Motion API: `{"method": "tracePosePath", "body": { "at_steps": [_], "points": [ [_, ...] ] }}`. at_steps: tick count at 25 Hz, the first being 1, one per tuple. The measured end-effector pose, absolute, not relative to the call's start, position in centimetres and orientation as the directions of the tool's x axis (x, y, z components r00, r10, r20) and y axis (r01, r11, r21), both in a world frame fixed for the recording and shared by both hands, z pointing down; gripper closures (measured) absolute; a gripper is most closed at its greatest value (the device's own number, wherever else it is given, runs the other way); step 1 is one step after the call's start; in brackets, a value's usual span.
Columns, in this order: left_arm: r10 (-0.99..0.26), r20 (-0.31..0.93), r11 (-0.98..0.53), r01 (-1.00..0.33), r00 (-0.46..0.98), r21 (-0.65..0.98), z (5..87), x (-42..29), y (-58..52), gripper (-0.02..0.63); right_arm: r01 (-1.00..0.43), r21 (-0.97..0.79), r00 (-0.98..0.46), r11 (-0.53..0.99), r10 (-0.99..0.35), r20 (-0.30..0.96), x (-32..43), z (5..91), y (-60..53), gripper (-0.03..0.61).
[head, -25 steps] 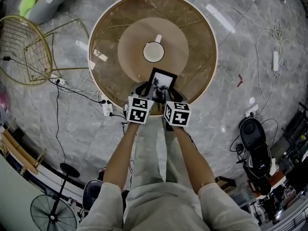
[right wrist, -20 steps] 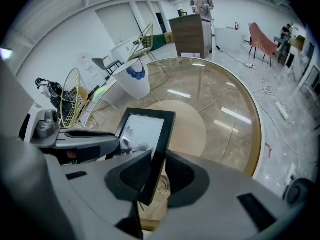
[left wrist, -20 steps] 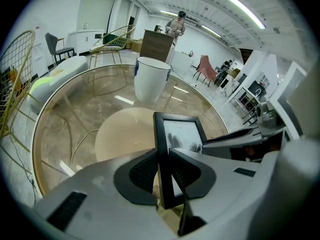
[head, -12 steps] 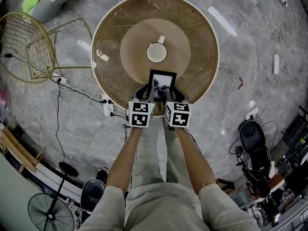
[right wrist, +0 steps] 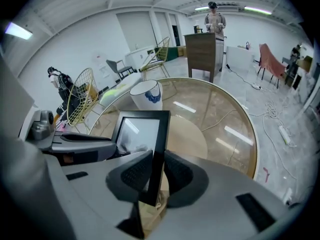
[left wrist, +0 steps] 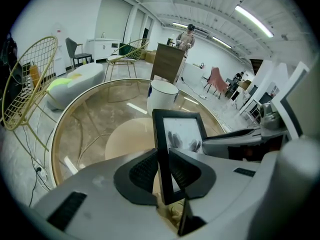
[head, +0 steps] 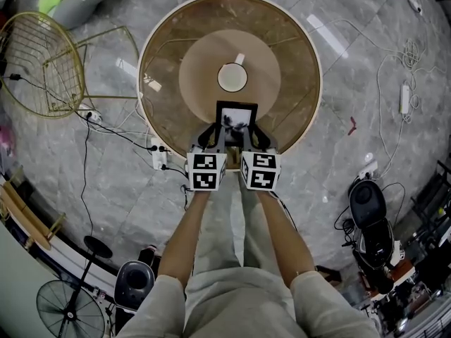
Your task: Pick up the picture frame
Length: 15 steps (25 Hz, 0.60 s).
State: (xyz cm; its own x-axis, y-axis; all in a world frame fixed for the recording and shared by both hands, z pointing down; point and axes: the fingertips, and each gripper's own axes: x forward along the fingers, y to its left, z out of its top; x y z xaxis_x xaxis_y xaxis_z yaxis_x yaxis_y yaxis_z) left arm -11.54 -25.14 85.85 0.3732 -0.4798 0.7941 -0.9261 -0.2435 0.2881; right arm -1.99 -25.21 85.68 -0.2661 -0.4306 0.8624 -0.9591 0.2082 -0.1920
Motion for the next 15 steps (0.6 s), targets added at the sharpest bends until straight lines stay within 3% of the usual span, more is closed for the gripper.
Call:
{"method": "tracePosePath", "body": {
  "at_steps": [15],
  "points": [
    [-0.582, 0.748, -0.179, -0.947, 0.321, 0.267, 80.8, -10.8, -24.3, 0.545, -0.945, -0.127, -0.278, 0.301, -0.537, 0.796, -1.2, 79.9, -25.0, 0.505]
  ]
}}
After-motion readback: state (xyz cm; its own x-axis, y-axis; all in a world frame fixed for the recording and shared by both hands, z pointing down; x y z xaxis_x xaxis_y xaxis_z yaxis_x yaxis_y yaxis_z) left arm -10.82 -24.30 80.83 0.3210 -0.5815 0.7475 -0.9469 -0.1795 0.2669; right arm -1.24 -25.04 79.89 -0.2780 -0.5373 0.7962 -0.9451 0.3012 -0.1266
